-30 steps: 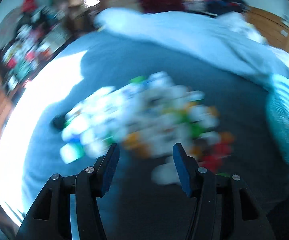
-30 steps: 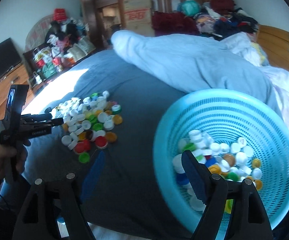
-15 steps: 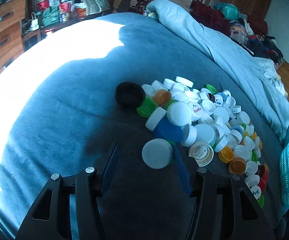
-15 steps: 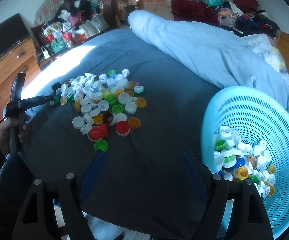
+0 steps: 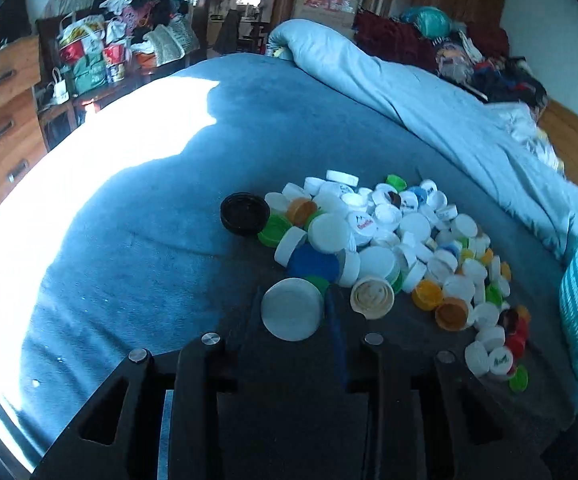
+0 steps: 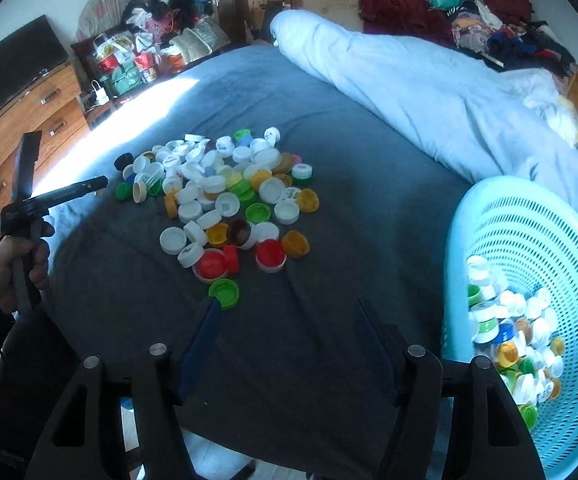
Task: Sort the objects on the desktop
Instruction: 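Grasp a green cap with the right tool while the left tool grasps a white cap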
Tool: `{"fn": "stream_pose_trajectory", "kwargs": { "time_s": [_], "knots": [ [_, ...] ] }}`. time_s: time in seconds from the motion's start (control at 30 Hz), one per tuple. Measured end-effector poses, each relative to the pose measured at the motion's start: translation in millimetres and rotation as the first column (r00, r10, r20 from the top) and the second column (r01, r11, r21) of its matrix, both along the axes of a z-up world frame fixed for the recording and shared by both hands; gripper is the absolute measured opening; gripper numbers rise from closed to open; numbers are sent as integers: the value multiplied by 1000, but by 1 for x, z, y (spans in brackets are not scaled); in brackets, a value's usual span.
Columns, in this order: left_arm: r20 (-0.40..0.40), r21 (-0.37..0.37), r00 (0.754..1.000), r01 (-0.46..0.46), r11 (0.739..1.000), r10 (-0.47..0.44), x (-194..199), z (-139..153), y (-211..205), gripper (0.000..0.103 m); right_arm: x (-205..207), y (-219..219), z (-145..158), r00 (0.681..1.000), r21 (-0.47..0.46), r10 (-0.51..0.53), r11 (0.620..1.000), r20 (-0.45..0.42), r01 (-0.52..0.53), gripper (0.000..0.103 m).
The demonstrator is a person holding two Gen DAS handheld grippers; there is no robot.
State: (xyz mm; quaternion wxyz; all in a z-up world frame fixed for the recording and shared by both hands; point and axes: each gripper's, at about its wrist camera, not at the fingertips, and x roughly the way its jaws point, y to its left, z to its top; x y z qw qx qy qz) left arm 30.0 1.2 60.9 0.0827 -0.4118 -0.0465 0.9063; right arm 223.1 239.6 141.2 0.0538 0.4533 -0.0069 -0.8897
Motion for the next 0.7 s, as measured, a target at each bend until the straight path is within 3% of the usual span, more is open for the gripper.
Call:
{"fn": "stream_pose_trajectory", "kwargs": {
  "time_s": [0.13,0.3,0.47,0.67,0.7],
  "knots": [
    [69,-111,997,40,993,-32,9,-5,11,28,-3,-3,-10,1000,-76,23,997,5,-22,70],
    [115,-80,993,42,996,-32,20,-18,22,28,-28,-20,-53,993,-131,79,989,83,-68,56],
    [138,-46,989,60,997,-53,21,-22,32,28,-54,-46,-81,983,-124,143,984,117,-128,56],
    [138,-31,987,81,996,-76,23,-17,39,28,-72,-52,-108,981,-100,126,989,149,-112,56],
    [142,-29,987,86,996,-81,24,-17,41,28,-72,-53,-108,982,-94,123,989,144,-110,53]
  ]
}}
